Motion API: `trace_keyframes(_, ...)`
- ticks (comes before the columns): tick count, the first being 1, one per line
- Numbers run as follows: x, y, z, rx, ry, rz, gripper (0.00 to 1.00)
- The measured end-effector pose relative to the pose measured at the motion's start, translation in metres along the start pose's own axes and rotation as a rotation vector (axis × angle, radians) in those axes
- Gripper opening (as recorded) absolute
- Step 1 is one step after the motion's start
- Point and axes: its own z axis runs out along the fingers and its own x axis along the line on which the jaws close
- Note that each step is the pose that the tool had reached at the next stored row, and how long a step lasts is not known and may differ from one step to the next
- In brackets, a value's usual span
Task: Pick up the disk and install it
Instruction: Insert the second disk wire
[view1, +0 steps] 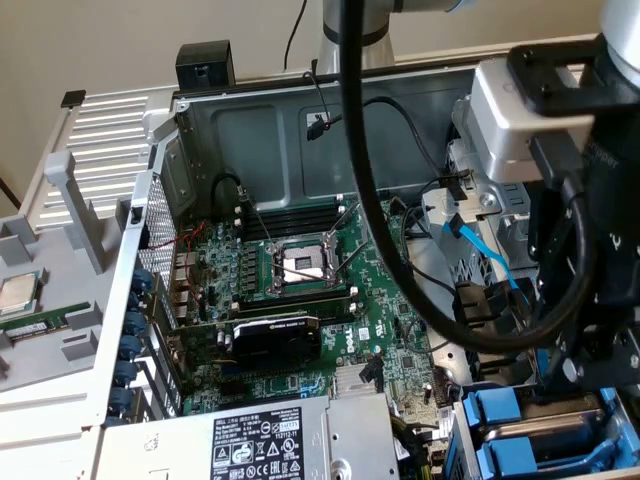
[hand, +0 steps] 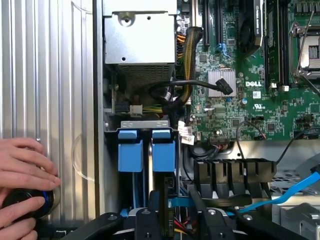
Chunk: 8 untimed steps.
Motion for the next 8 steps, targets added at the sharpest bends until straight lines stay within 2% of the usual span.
trace_keyframes(3, -0.0016, 0.0000, -0.0064, 0.0017, 0.0005, 0.000, 0.37)
trace_keyframes(8, -0.0042, -0.0004, -0.0083, 0.0022, 0.0038, 0.000, 0.37)
